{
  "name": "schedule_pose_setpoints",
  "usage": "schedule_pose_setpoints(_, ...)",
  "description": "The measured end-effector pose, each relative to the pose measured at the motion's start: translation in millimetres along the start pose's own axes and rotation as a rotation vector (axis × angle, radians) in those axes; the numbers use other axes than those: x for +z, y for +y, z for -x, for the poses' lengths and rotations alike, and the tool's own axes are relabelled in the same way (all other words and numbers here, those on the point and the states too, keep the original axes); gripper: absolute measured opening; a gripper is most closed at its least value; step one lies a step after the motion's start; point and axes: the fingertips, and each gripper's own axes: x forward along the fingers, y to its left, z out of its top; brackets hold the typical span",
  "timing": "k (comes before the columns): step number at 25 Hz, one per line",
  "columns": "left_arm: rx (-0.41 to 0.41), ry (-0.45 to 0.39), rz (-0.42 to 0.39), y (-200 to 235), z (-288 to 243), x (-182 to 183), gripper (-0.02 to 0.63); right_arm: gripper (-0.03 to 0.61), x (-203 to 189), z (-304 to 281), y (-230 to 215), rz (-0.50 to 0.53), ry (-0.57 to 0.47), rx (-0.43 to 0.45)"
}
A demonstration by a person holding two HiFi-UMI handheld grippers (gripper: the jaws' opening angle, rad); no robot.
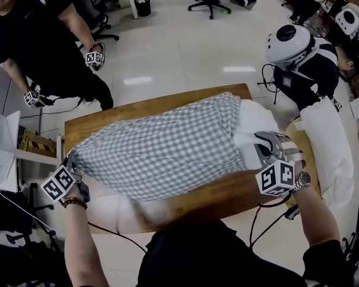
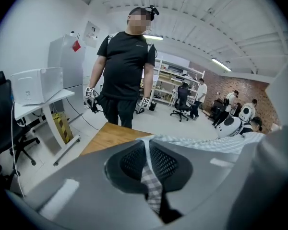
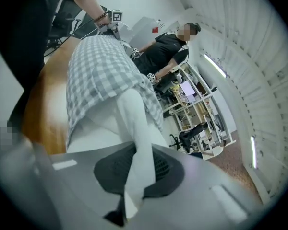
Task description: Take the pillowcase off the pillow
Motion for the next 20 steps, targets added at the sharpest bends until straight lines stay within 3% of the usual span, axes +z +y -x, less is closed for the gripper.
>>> schedule_pose_setpoints(9,-0.017,-0.020,0.045,17,11,11,0.008,0.017,-21,23,-22,-0.089,0.026,-0.004)
schedule_pose_setpoints(20,0.023,-0.003,0.070,34,13,-1,0.008,0.017,-68,36,-27,-0.200,0.078,-0.001)
